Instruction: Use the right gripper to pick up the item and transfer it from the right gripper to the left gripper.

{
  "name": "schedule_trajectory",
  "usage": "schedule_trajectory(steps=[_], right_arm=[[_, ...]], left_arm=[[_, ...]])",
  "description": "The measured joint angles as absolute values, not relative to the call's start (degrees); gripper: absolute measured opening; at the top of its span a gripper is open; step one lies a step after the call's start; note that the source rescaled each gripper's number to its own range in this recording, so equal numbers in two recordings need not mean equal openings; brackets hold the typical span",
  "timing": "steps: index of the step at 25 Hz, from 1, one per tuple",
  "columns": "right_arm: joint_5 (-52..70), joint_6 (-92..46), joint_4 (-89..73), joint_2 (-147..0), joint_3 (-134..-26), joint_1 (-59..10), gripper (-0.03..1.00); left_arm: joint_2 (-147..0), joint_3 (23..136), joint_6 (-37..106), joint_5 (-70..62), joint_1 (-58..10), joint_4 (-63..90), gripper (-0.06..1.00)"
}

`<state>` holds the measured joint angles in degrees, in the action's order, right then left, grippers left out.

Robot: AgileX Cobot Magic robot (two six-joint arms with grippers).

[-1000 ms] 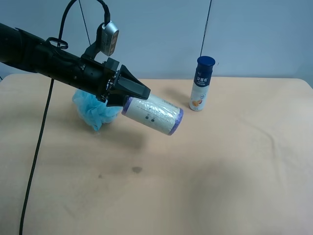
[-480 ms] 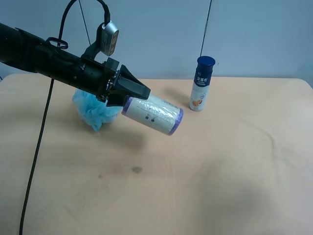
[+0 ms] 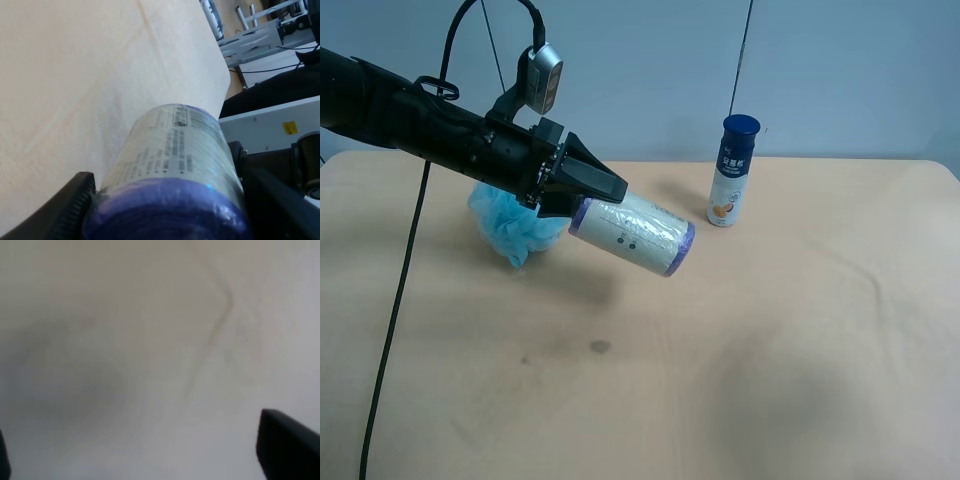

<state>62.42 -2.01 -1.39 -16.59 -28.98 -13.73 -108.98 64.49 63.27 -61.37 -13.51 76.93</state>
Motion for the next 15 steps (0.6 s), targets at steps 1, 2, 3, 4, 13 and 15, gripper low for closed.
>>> schedule_trajectory(steps=[1,2,3,4,13,15], right_arm=[[62.0,-2.3,-1.9,-16.6,-28.9,-13.7,0.9],[61.7,-2.5,-2.1,-16.6,-28.9,-13.7,0.9],[61.5,-2.8,-2.2,-16.6,-28.9,-13.7,0.9],[61.5,-2.8,-2.2,-16.6,-28.9,-13.7,0.9],[61.5,-2.8,-2.3,-13.9,-28.9,-13.7,0.9],[61.5,-2.8,-2.2,-11.1,-28.9,-13.7,0.9]], left_arm=[[-109.0,64.5,63.3,-61.4,-13.5,76.9,0.01],[-109.0,64.5,63.3,-61.4,-13.5,76.9,0.01],[-109.0,64.5,63.3,-61.4,-13.5,76.9,0.01],[-109.0,64.5,63.3,-61.4,-13.5,76.9,0.0],[-109.0,64.5,63.3,-61.6,-13.5,76.9,0.0],[-109.0,64.5,63.3,-61.6,-13.5,76.9,0.0]])
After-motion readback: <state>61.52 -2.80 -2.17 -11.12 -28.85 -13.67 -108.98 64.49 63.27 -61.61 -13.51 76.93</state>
